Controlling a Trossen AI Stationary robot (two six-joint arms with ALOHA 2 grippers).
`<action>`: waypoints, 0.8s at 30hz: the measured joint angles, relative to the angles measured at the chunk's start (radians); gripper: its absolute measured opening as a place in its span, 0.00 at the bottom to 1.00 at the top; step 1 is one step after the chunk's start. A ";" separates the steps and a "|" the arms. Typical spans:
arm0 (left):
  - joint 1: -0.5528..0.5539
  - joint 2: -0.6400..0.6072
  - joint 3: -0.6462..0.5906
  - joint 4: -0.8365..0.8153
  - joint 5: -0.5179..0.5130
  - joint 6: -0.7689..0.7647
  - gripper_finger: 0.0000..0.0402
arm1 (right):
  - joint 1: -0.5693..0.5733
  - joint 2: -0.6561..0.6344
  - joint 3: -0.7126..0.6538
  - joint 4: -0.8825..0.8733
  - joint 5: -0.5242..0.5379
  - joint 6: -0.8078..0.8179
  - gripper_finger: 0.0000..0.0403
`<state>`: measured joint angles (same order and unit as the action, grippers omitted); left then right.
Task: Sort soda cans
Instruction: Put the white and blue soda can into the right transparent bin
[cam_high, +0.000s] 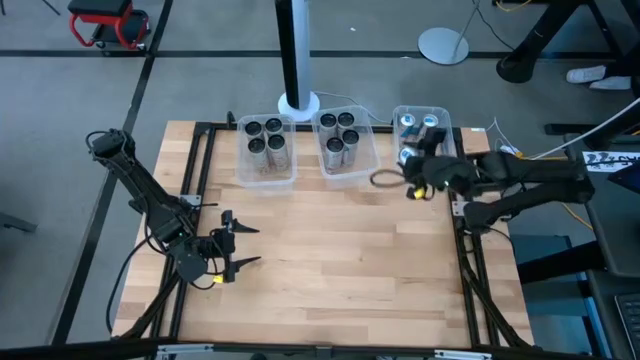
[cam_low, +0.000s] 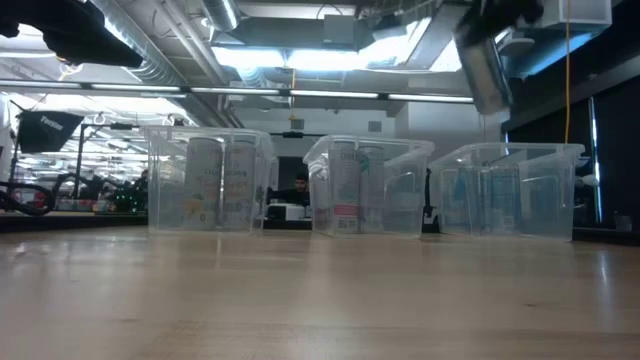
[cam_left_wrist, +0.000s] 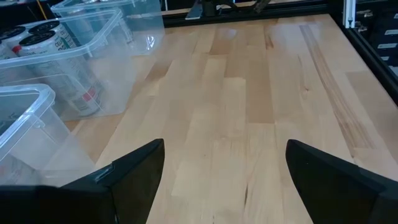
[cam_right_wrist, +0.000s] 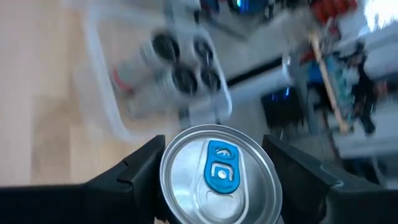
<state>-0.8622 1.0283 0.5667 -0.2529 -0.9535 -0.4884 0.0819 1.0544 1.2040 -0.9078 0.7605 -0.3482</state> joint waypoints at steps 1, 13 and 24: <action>0.001 0.000 0.000 0.001 0.000 0.000 0.81 | -0.041 -0.008 -0.021 0.000 -0.017 -0.002 0.58; 0.027 0.000 0.000 0.000 0.000 0.027 0.81 | -0.558 -0.058 -0.357 0.492 -0.356 -0.246 0.58; 0.027 0.000 0.000 0.001 0.000 0.029 0.81 | -0.764 -0.058 -0.619 0.873 -0.522 -0.218 0.58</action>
<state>-0.8349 1.0283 0.5667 -0.2520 -0.9535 -0.4589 -0.6823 0.9966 0.5854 -0.0344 0.2390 -0.5662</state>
